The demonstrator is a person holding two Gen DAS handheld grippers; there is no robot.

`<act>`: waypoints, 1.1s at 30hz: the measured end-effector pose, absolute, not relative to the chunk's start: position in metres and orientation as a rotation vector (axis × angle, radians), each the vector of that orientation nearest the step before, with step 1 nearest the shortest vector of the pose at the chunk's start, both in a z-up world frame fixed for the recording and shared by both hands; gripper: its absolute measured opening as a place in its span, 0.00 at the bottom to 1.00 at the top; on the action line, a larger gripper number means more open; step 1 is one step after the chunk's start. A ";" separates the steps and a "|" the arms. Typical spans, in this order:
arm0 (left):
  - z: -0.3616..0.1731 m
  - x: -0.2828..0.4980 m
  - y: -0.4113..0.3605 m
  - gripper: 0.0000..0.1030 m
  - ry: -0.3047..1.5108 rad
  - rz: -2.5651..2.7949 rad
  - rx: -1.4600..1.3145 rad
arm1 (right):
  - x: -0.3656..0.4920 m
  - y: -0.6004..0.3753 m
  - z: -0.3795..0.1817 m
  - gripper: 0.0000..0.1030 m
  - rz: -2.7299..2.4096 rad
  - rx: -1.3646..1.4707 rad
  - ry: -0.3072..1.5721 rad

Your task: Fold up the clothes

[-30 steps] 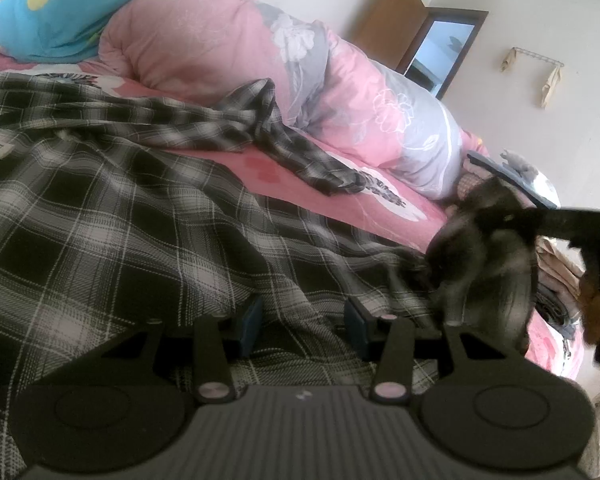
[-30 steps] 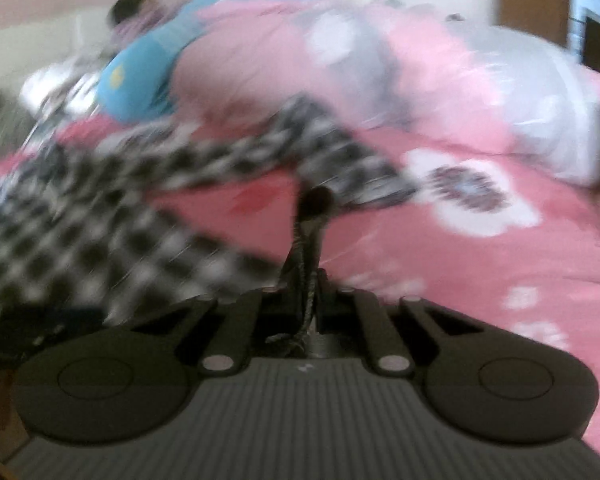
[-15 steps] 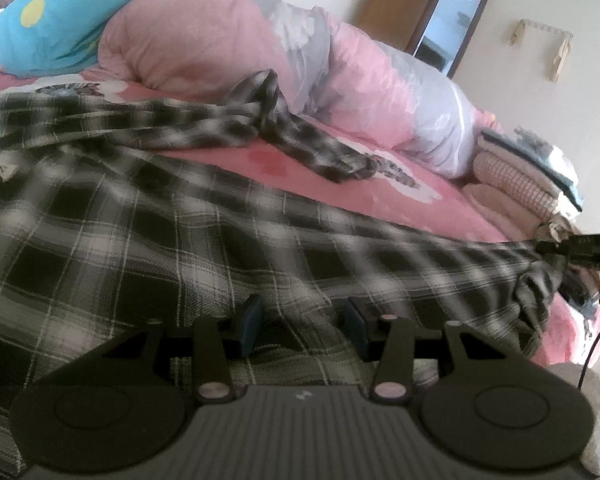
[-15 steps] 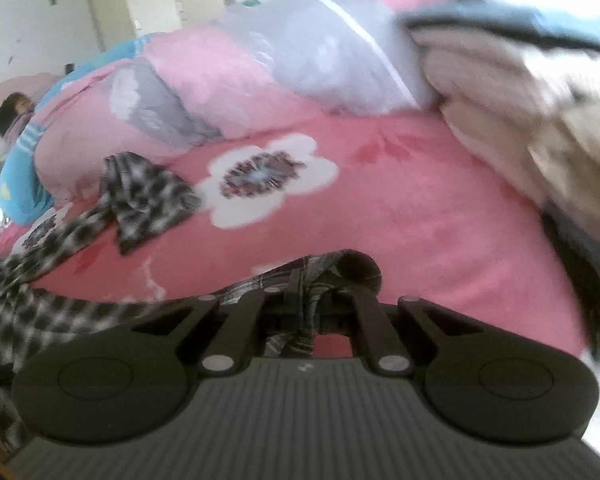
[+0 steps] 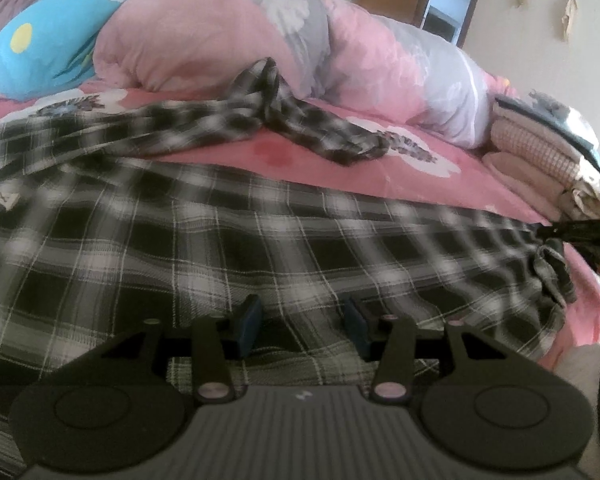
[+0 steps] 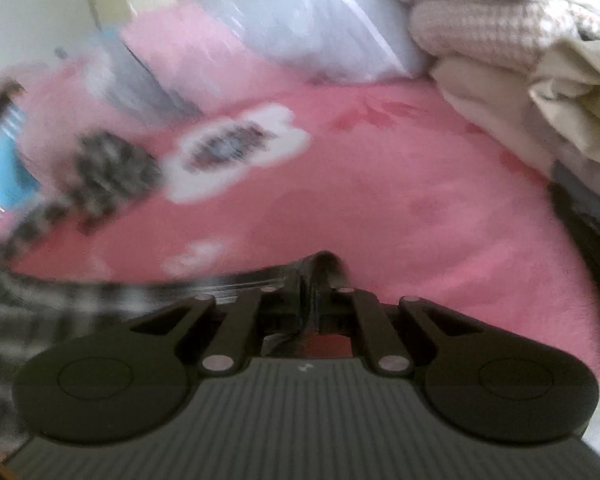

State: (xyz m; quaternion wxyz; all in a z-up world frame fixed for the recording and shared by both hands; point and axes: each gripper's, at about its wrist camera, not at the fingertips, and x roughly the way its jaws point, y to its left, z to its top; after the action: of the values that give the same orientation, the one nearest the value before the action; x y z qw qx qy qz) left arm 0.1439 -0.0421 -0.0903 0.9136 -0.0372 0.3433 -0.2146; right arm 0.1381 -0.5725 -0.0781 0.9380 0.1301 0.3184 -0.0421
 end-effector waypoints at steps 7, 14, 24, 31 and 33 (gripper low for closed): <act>-0.089 0.143 -0.046 0.48 0.709 -0.429 -0.065 | 0.082 -0.586 -0.063 0.27 -0.128 0.504 0.565; -0.088 0.142 -0.045 0.48 0.711 -0.416 -0.087 | 0.027 -0.559 -0.076 0.37 0.055 0.893 0.618; -0.088 0.139 -0.040 0.48 0.723 -0.409 -0.111 | 0.032 -0.440 -0.057 0.37 0.186 0.048 0.706; -0.087 0.136 -0.038 0.48 0.725 -0.404 -0.111 | 0.035 -0.428 -0.069 0.06 0.103 -0.183 0.744; -0.087 0.137 -0.039 0.48 0.726 -0.403 -0.107 | 0.029 -0.432 -0.062 0.06 0.039 -0.216 0.719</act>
State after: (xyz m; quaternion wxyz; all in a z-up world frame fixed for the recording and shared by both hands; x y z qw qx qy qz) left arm 0.1366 -0.0389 -0.0869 0.9136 -0.0521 0.3527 -0.1955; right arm 0.0293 -0.4323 -0.0621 0.9301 -0.1055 0.3512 0.0192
